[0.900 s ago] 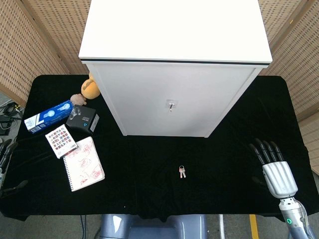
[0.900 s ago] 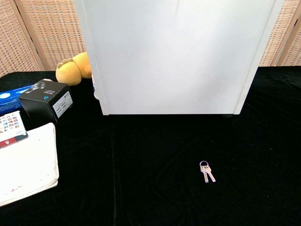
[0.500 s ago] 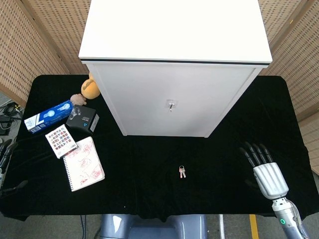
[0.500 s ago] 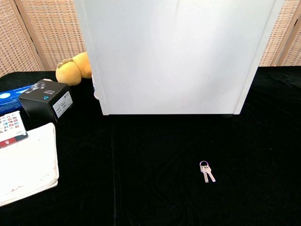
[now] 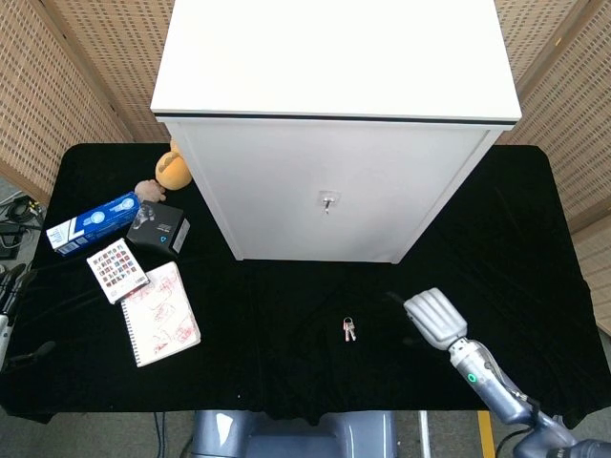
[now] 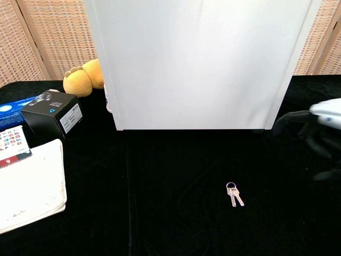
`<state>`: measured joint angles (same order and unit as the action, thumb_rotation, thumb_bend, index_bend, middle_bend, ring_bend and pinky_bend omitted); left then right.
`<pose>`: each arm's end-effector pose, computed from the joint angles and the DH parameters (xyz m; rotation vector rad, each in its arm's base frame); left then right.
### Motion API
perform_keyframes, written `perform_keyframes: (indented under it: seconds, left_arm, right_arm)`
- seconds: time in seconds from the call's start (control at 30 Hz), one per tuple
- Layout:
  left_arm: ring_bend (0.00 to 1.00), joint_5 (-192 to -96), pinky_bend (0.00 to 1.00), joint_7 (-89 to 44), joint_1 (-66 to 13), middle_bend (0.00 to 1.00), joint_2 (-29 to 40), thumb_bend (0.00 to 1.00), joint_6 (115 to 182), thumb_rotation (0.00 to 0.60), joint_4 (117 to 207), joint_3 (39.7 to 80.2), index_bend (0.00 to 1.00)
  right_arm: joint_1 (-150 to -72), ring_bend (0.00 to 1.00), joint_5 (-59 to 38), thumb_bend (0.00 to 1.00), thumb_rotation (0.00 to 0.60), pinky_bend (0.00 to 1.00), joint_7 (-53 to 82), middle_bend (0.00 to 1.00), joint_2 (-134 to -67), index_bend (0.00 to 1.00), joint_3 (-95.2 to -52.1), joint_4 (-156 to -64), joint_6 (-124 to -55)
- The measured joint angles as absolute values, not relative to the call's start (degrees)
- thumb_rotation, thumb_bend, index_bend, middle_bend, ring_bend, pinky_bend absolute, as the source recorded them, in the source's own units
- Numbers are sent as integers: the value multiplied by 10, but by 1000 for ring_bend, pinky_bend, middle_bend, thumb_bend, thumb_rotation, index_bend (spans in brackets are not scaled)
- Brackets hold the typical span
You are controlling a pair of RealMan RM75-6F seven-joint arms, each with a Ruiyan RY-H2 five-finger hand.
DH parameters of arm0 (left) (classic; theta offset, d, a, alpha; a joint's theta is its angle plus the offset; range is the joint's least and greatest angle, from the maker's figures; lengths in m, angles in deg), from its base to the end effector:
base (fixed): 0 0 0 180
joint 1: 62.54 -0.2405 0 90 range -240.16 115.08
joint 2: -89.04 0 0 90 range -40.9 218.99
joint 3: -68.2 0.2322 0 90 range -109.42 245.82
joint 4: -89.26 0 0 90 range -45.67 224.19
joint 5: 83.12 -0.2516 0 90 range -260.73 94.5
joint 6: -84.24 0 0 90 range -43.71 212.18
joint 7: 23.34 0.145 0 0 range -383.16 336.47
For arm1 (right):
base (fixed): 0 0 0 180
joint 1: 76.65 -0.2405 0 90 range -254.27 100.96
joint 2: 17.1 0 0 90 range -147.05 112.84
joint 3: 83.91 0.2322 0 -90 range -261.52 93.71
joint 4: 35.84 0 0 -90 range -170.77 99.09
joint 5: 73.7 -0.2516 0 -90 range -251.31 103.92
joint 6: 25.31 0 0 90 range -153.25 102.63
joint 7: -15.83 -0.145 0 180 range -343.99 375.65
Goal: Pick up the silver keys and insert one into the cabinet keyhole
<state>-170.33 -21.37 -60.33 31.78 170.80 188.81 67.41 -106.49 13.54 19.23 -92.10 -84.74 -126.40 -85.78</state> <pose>-0.2973 0.1597 0.1313 -1.3938 -0.9082 -0.8557 -0.2096 -0.2601 -0.0125 1.9954 -0.9556 0.9201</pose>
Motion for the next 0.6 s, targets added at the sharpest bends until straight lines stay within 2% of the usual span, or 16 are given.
perform_keyframes:
  seconds: [0.13,0.4,0.6]
  left_arm:
    - [0,-1691,0,-208,-598,0,314,0,1696,600,1885,671,0]
    - [0,-1675,0,-201,-592,0,308,0,1683,600,1881,666,0]
    - [0,-1669,0,-200,-589,0,306,0,1677,600,1878,665,0]
  right_arm:
    - [-1095,993,68,404,600,1000,205,965,-947,433,-819,-1269,-803]
    - [-1145,1000,-93,411,600,1000,302,1000,-1013,472,-777,-1263,-739]
    - [-1179,1000,-211,529,600,1000,386,1000,-1065,503,-762,-1248,-730]
